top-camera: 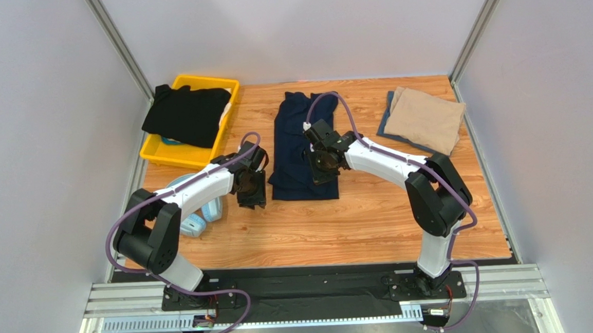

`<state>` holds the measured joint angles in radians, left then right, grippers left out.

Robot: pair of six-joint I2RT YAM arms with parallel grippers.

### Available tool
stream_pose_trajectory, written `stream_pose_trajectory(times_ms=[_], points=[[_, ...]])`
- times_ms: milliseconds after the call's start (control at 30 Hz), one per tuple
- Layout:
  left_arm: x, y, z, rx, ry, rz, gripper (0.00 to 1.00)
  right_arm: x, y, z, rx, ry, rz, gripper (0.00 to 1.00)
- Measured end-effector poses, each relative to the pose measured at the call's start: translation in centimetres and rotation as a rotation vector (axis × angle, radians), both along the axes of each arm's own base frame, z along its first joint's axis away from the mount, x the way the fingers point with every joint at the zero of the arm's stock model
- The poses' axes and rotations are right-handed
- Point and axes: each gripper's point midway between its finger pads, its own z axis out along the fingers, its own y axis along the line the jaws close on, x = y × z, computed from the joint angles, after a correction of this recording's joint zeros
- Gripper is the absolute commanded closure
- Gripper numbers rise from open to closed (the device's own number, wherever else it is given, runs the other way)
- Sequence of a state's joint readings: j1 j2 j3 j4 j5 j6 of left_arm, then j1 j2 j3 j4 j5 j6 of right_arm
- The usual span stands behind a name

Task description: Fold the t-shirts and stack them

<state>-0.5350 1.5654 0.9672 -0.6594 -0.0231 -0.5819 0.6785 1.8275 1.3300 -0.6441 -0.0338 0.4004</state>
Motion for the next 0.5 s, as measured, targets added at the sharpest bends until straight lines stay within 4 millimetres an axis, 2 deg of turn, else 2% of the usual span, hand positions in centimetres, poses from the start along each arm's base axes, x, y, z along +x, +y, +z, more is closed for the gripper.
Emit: stream_pose_trajectory(times_ms=[100, 133, 200, 233, 267, 367, 500], points=[[0.0, -0.1, 0.0, -0.002, -0.002, -0.002, 0.58, 0.8, 0.4, 1.0, 0.008, -0.029, 0.006, 1.0], [0.0, -0.1, 0.0, -0.002, -0.003, -0.002, 0.58, 0.9, 0.5, 1.2, 0.01, -0.034, 0.008, 0.97], [0.0, -0.1, -0.1, -0.002, -0.003, -0.002, 0.58, 1.1, 0.6, 1.5, 0.013, -0.041, 0.012, 0.78], [-0.1, 0.0, -0.2, 0.0, 0.0, -0.002, 0.58, 1.1, 0.6, 1.5, 0.012, -0.043, 0.017, 0.62], [-0.2, 0.1, -0.3, 0.002, 0.004, -0.002, 0.58, 1.1, 0.5, 1.5, 0.009, -0.043, 0.02, 0.58], [-0.6, 0.3, -0.7, 0.009, 0.015, -0.002, 0.58, 0.8, 0.2, 1.4, 0.002, -0.042, 0.029, 0.54], [-0.9, 0.5, -1.0, 0.013, 0.023, -0.002, 0.58, -0.6, -0.9, 1.2, -0.014, -0.029, 0.035, 0.52]])
